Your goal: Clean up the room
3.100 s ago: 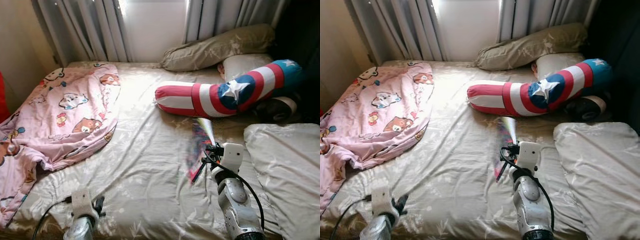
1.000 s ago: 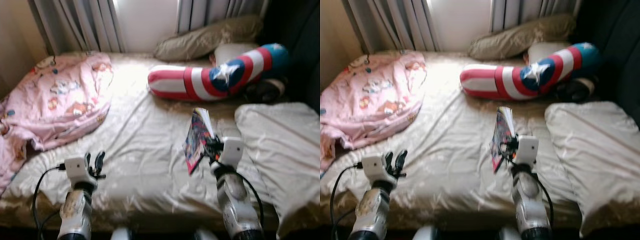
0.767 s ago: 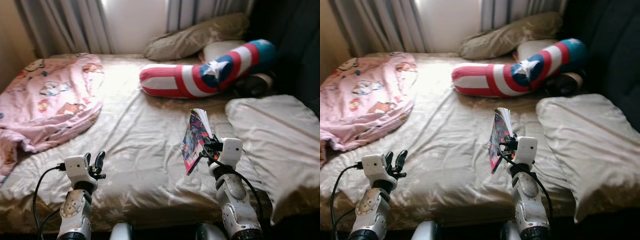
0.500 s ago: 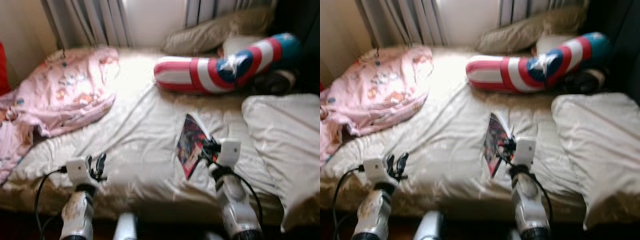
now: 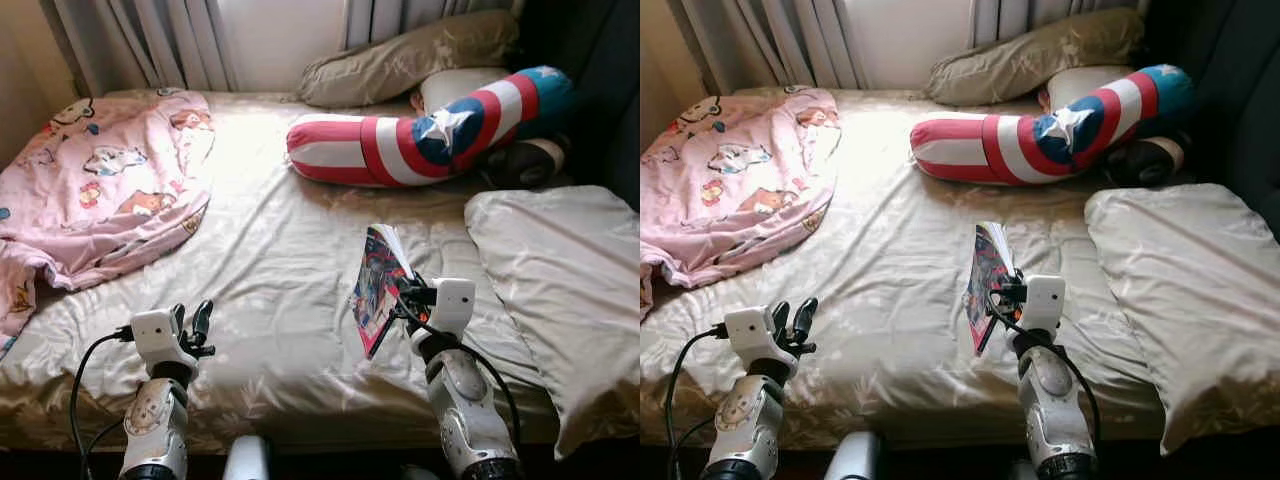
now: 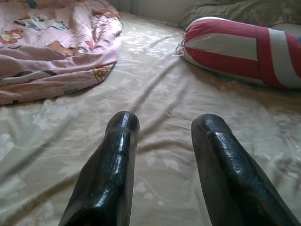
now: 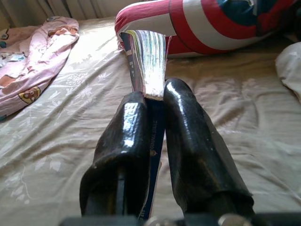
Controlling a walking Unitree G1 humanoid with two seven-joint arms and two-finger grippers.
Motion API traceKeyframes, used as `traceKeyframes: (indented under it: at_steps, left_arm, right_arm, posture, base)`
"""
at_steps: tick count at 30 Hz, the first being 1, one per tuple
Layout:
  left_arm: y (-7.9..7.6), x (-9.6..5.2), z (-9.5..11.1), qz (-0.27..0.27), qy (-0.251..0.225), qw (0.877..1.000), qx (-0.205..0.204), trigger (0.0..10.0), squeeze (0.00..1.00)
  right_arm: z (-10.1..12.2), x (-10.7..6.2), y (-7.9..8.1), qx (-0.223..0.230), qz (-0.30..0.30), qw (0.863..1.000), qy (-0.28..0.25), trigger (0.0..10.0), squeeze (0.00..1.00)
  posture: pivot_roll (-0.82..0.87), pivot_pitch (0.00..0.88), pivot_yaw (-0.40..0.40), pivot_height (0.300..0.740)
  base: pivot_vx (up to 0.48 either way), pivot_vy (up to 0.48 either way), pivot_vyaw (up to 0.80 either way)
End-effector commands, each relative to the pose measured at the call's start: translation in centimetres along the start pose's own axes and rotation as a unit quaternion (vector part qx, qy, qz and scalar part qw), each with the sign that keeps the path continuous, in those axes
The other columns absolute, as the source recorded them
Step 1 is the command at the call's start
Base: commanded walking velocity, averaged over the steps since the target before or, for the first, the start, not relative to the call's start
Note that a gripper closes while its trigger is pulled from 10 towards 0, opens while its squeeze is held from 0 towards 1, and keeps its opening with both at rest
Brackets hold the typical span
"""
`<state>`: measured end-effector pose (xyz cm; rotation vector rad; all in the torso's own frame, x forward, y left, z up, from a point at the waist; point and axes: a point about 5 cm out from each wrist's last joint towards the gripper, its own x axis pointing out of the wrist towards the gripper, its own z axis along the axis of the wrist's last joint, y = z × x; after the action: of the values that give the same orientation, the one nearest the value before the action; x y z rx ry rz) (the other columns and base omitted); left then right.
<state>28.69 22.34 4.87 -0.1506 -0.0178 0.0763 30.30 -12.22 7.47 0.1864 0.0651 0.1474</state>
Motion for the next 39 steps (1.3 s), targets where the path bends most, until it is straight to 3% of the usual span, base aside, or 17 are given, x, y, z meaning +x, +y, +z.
traceKeyframes:
  at_steps: [1,14,18,22,24,25,27,31,35,37,39]
  left_arm:
    - [0.1,0.3,0.3,-0.005,0.0,1.0,0.004,10.0,0.0]
    - [0.2,0.2,0.4,-0.013,0.002,1.0,0.011,10.0,0.0]
    - [0.4,0.3,0.7,-0.013,0.0,1.0,0.018,10.0,0.0]
    - [0.5,0.3,1.2,-0.027,-0.002,0.999,0.03,10.0,0.0]
    - [0.7,0.2,1.6,-0.035,-0.006,0.999,0.038,10.0,0.0]
    - [0.7,0.2,1.6,-0.035,-0.006,0.999,0.038,10.0,0.0]
    - [1.1,0.1,2.3,-0.041,-0.011,0.998,0.049,10.0,0.0]
    - [1.4,-0.4,2.8,-0.047,-0.014,0.997,0.057,10.0,0.0]
    - [1.6,-1.1,3.0,-0.051,-0.011,0.997,0.063,10.0,0.0]
    - [1.8,-1.4,3.2,-0.051,-0.011,0.997,0.064,10.0,0.0]
    - [1.8,-1.7,3.4,-0.052,-0.011,0.996,0.066,10.0,0.0]
  right_arm:
    - [1.0,0.5,0.5,0.0,0.012,1.0,-0.024,10.0,0.0]
    - [1.1,0.6,0.7,-0.007,0.027,0.999,-0.024,10.0,0.0]
    - [1.4,0.9,1.1,0.01,0.046,0.999,-0.027,10.0,0.0]
    - [2.4,1.9,2.1,0.083,0.082,0.992,-0.038,10.0,0.0]
    - [2.8,2.4,2.0,0.15,0.093,0.983,-0.044,10.0,0.0]
    - [2.8,2.4,2.0,0.15,0.093,0.983,-0.044,10.0,0.0]
    - [2.5,2.9,0.9,0.225,0.069,0.971,-0.047,10.0,0.0]
    - [0.7,3.1,-0.9,0.314,0.028,0.949,-0.021,10.0,0.0]
    - [0.5,3.3,-0.6,0.336,0.057,0.94,-0.018,10.0,0.0]
    - [1.5,3.7,-0.1,0.373,0.089,0.923,-0.043,10.0,0.0]
    - [1.8,3.9,-0.6,0.397,0.079,0.912,-0.061,10.0,0.0]
  posture:
    - [0.0,0.046,0.006,0.635]
    - [0.0,0.067,0.014,0.635]
    - [0.01,0.102,0.029,0.635]
    - [0.02,0.154,0.05,0.635]
    - [0.05,0.19,0.064,0.635]
    - [0.05,0.19,0.064,0.635]
    - [0.07,0.238,0.088,0.635]
    - [0.1,0.292,0.103,0.635]
    - [0.13,0.31,0.117,0.635]
    - [0.13,0.314,0.117,0.635]
    - [0.14,0.321,0.119,0.635]
  base:
    - [0.337,0.0,0.0]
    - [0.36,0.0,0.0]
    - [0.0,0.0,0.0]
    - [0.0,0.0,0.0]
    - [0.0,0.0,0.0]
    - [0.0,0.0,0.0]
    - [0.0,0.0,0.0]
    - [0.0,0.0,0.0]
    - [0.0,0.0,0.0]
    - [0.0,0.0,0.0]
    - [0.0,0.0,0.0]
